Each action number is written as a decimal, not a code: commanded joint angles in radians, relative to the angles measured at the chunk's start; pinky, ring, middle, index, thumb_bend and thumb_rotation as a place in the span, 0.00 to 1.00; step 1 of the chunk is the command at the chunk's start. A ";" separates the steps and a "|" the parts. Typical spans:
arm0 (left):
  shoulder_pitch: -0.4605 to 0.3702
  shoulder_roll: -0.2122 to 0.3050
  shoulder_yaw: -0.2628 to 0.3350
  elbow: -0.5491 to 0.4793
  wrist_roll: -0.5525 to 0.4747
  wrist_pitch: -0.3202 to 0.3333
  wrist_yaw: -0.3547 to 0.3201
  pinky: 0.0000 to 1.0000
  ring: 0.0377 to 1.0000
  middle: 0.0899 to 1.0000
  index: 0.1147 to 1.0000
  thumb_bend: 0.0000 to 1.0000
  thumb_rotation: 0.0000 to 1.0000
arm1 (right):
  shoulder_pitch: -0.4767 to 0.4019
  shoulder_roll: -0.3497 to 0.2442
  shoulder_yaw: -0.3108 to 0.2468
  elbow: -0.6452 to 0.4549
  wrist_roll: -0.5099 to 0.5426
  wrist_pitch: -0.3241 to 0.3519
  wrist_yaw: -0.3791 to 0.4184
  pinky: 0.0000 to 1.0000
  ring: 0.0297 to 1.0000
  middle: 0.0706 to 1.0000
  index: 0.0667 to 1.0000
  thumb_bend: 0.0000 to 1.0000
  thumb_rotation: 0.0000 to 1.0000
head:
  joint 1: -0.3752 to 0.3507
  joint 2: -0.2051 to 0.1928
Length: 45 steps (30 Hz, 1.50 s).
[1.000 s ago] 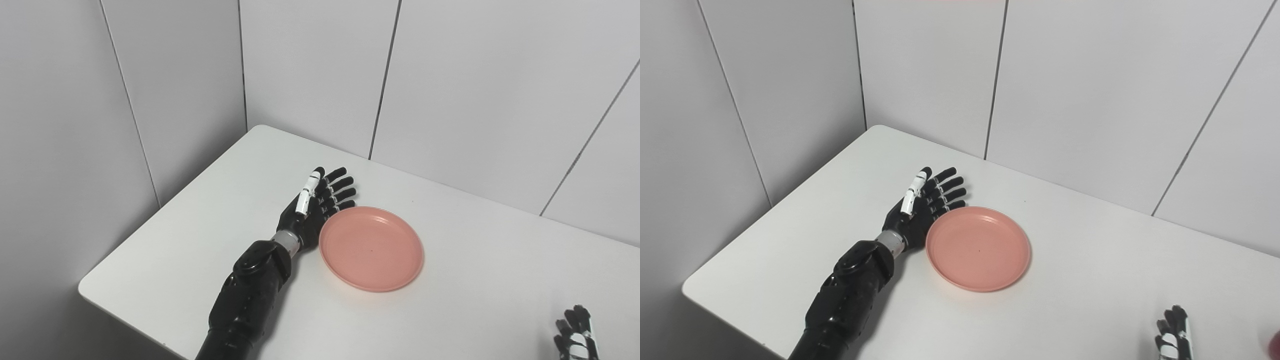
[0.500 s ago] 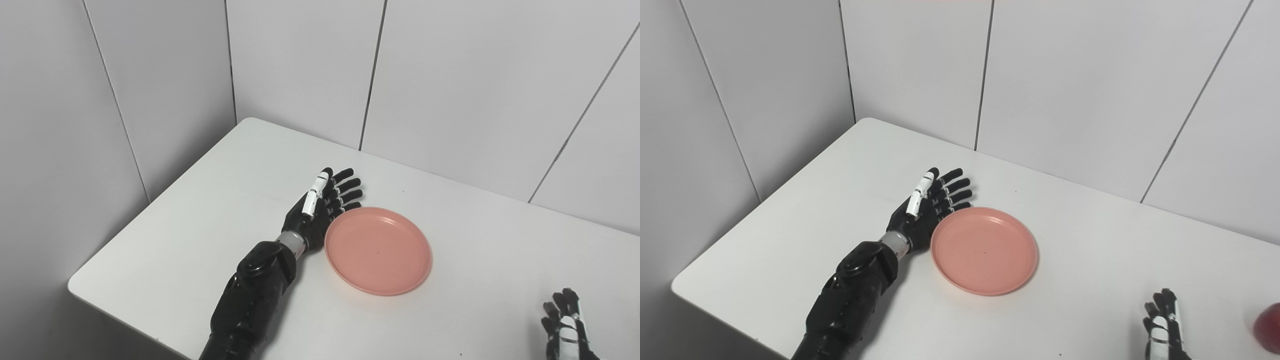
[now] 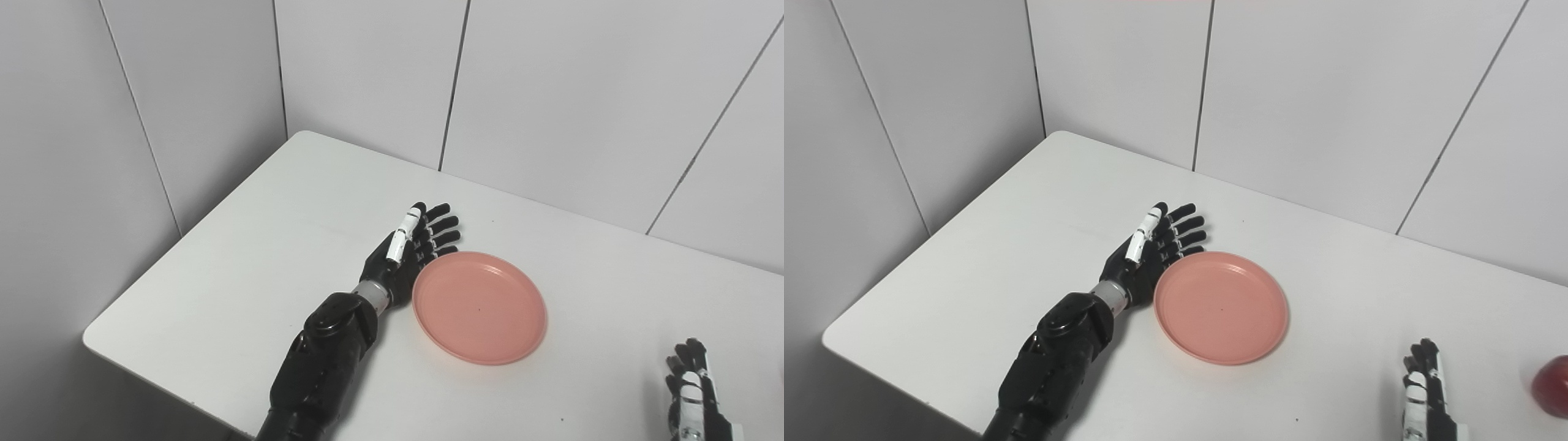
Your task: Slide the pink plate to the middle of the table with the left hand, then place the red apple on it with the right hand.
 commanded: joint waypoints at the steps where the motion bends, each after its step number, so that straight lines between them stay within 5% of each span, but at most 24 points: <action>1: 0.001 -0.011 -0.013 -0.027 0.016 0.001 0.004 0.87 0.86 0.86 0.83 0.32 1.00 | -0.013 0.012 0.003 -0.001 0.005 -0.056 -0.002 1.00 0.96 0.96 0.96 0.18 1.00 | -0.005 0.002; 24: 0.050 -0.093 -0.068 -0.104 0.070 0.006 0.047 0.85 0.87 0.86 0.83 0.34 1.00 | -0.019 0.041 0.011 -0.022 -0.041 -0.023 -0.032 0.99 0.95 0.95 0.96 0.22 1.00 | -0.076 0.026; 45: 0.085 -0.165 -0.138 -0.151 0.123 0.010 0.066 0.88 0.87 0.87 0.84 0.34 1.00 | -0.020 0.088 0.020 -0.075 -0.094 0.040 -0.067 0.96 0.93 0.94 0.94 0.16 1.00 | -0.202 0.060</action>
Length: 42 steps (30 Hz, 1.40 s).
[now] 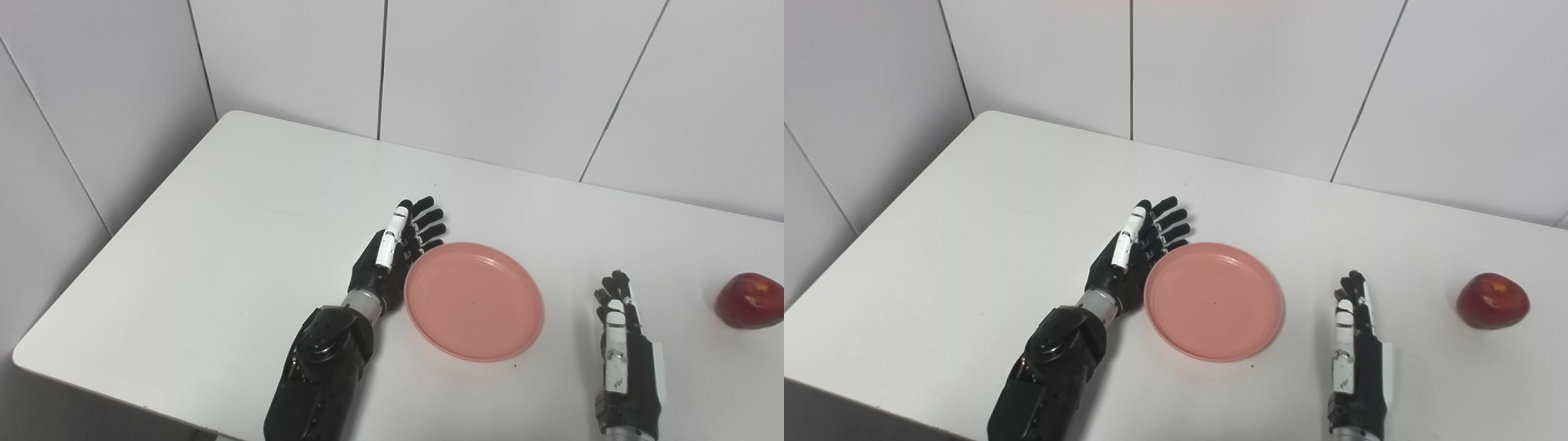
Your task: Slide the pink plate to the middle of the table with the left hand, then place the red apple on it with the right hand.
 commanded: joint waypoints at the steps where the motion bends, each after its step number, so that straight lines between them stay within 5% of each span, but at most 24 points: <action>1: -0.017 -0.022 -0.016 -0.031 0.008 0.012 0.003 0.88 0.87 0.87 0.84 0.34 1.00 | -0.023 0.016 0.003 -0.037 -0.013 0.013 -0.016 0.95 0.93 0.93 0.94 0.16 1.00 | -0.012 0.004; 16: -0.021 -0.039 -0.041 -0.037 0.035 0.018 0.008 0.86 0.86 0.87 0.84 0.32 1.00 | -0.039 0.037 0.002 -0.034 -0.032 0.027 -0.034 0.97 0.93 0.94 0.94 0.13 1.00 | -0.096 0.023; 33: -0.009 0.005 -0.023 -0.038 0.027 0.002 -0.029 0.89 0.90 0.90 0.87 0.34 1.00 | -0.057 0.049 -0.005 -0.019 -0.060 0.036 -0.059 0.95 0.91 0.92 0.93 0.14 1.00 | -0.211 0.035; 42: 0.003 0.050 -0.004 -0.018 0.024 -0.054 -0.060 0.92 0.90 0.89 0.86 0.36 1.00 | -0.074 0.025 0.000 -0.042 -0.119 0.031 -0.070 0.90 0.90 0.91 0.92 0.22 1.00 | -0.292 0.029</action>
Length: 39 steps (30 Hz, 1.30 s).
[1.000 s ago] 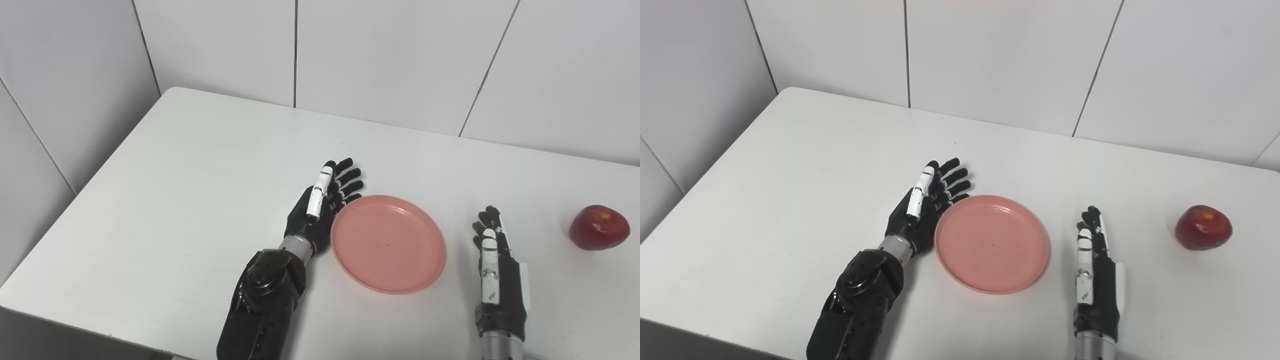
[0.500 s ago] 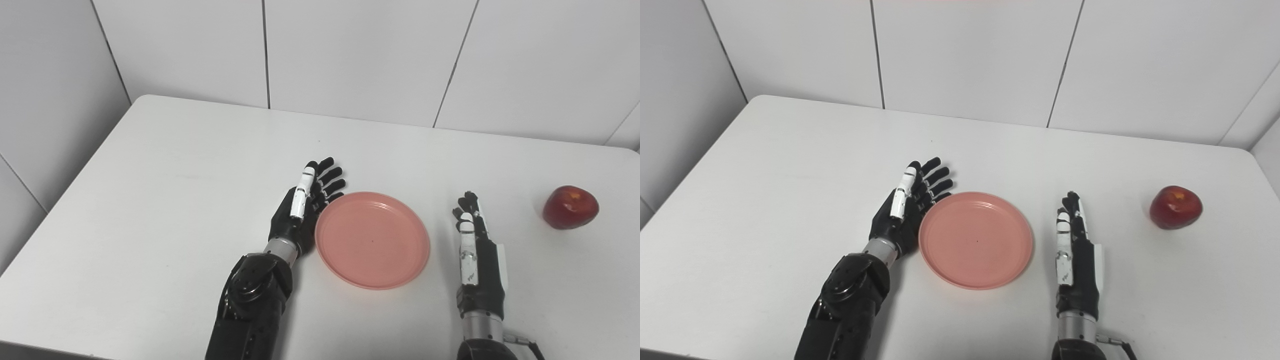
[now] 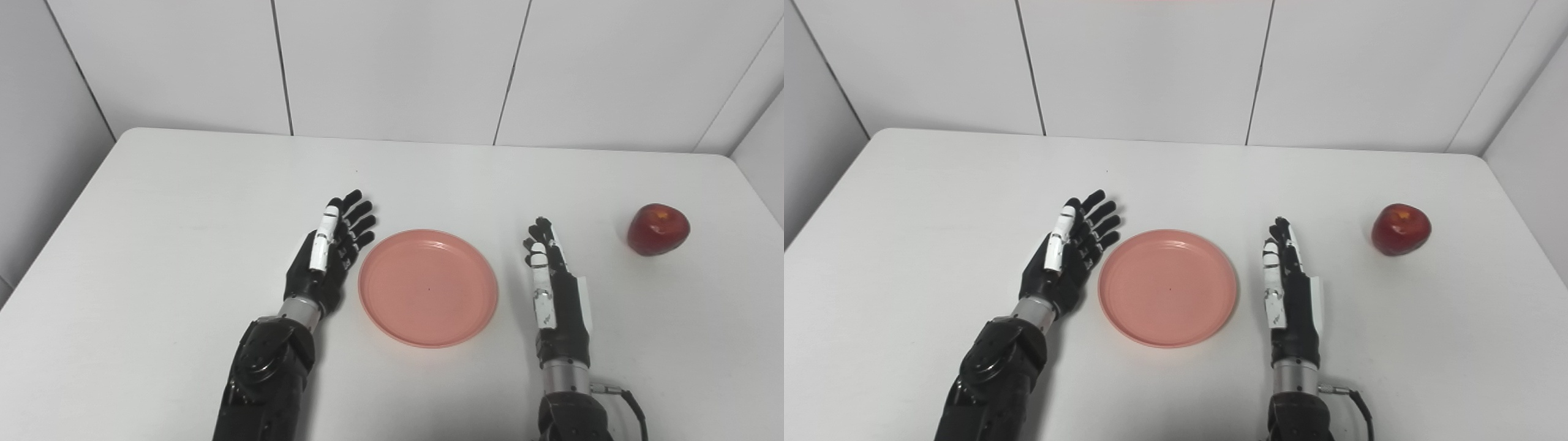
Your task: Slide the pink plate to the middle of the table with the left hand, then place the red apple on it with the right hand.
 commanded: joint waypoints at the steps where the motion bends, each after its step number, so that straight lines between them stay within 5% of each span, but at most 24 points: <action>1: -0.010 0.005 0.008 -0.008 -0.010 -0.043 -0.016 0.91 0.90 0.89 0.86 0.36 1.00 | -0.040 -0.004 0.004 -0.048 -0.025 -0.009 -0.011 0.88 0.90 0.91 0.91 0.22 1.00 | 0.001 0.001; 27: 0.014 0.065 0.069 0.056 -0.059 -0.128 -0.087 0.91 0.89 0.89 0.87 0.38 1.00 | -0.148 -0.108 -0.024 -0.168 -0.214 0.064 -0.006 0.80 0.88 0.89 0.90 0.42 1.00 | -0.212 -0.036; 33: 0.017 0.074 0.080 0.077 -0.078 -0.143 -0.107 0.90 0.88 0.88 0.86 0.37 1.00 | -0.178 -0.150 -0.030 -0.215 -0.308 0.121 0.004 0.81 0.88 0.89 0.89 0.46 0.87 | -0.242 -0.049; 39: 0.013 0.078 0.088 0.096 -0.090 -0.148 -0.114 0.90 0.88 0.88 0.86 0.36 1.00 | -0.208 -0.179 -0.058 -0.265 -0.348 0.187 0.031 0.75 0.85 0.89 0.90 0.60 0.72 | -0.268 -0.059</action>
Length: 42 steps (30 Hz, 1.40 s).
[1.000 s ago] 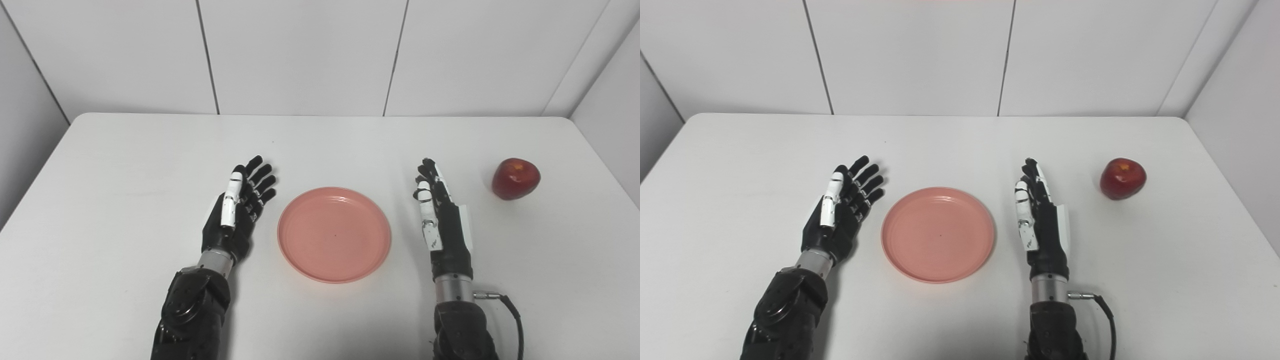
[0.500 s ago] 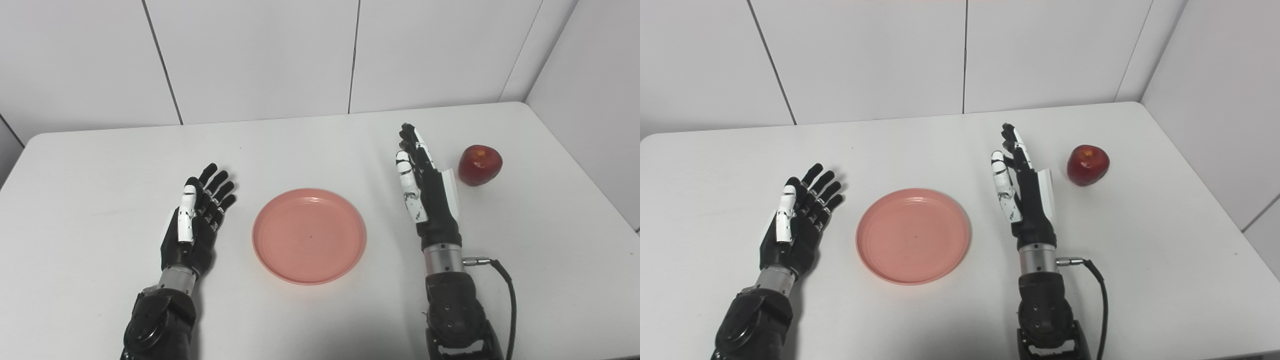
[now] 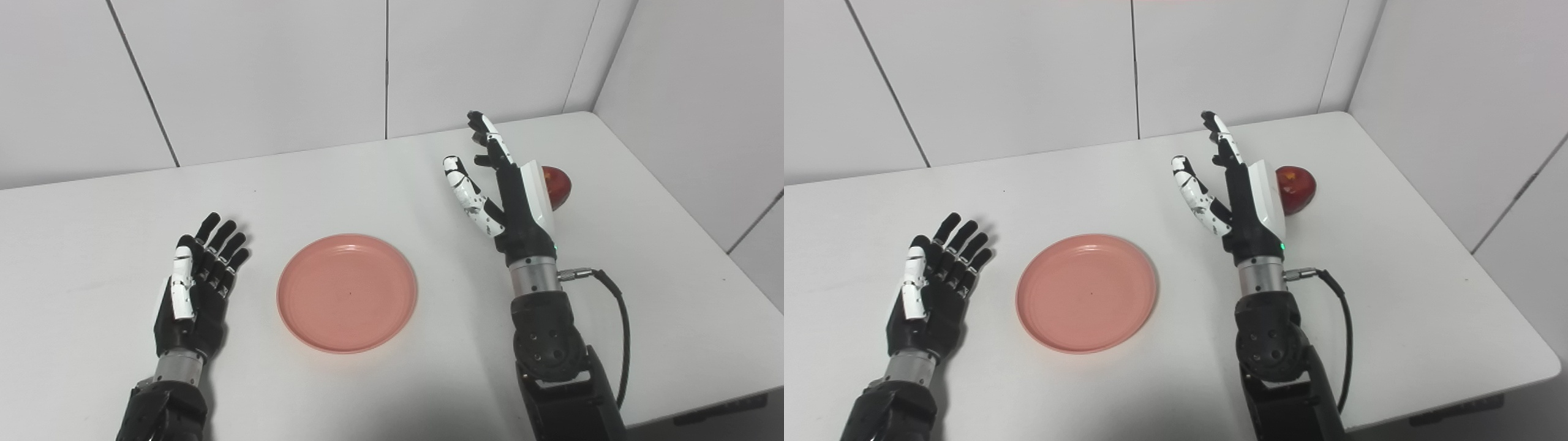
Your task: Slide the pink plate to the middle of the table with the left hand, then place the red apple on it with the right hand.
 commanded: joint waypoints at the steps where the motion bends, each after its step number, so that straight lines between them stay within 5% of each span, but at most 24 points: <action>1: 0.000 0.009 0.005 0.019 -0.005 -0.001 0.000 0.91 0.89 0.88 0.86 0.36 1.00 | -0.046 -0.013 -0.018 -0.049 -0.027 0.037 0.006 0.77 0.85 0.88 0.91 0.68 0.62 | 0.000 0.001; 4: -0.005 0.014 0.009 0.033 -0.015 -0.011 -0.011 0.91 0.89 0.89 0.87 0.36 1.00 | -0.061 -0.029 -0.031 -0.068 -0.057 0.078 0.017 0.77 0.85 0.89 0.92 0.78 0.47 | -0.012 -0.005; 9: -0.005 0.019 0.005 0.044 -0.020 -0.028 -0.018 0.90 0.88 0.88 0.87 0.35 1.00 | -0.072 -0.074 -0.061 -0.083 -0.083 0.113 0.040 0.77 0.86 0.90 0.94 0.88 0.39 | -0.011 -0.008; 16: -0.005 0.021 0.007 0.043 -0.024 -0.026 -0.010 0.91 0.89 0.88 0.86 0.36 1.00 | -0.083 -0.129 -0.092 -0.082 -0.119 0.123 0.040 0.75 0.85 0.89 0.93 0.99 0.41 | -0.011 -0.008; 28: -0.006 0.030 0.016 0.055 -0.029 -0.036 -0.018 0.91 0.89 0.88 0.87 0.36 1.00 | -0.077 -0.263 -0.143 -0.092 -0.169 0.207 0.141 0.86 0.95 0.99 1.00 1.00 0.44 | -0.025 -0.013; 42: -0.006 0.033 0.031 0.058 -0.039 -0.035 -0.025 0.92 0.89 0.89 0.87 0.37 1.00 | -0.056 -0.364 -0.185 -0.005 -0.176 0.234 0.192 0.82 0.95 0.99 1.00 1.00 0.48 | -0.034 -0.008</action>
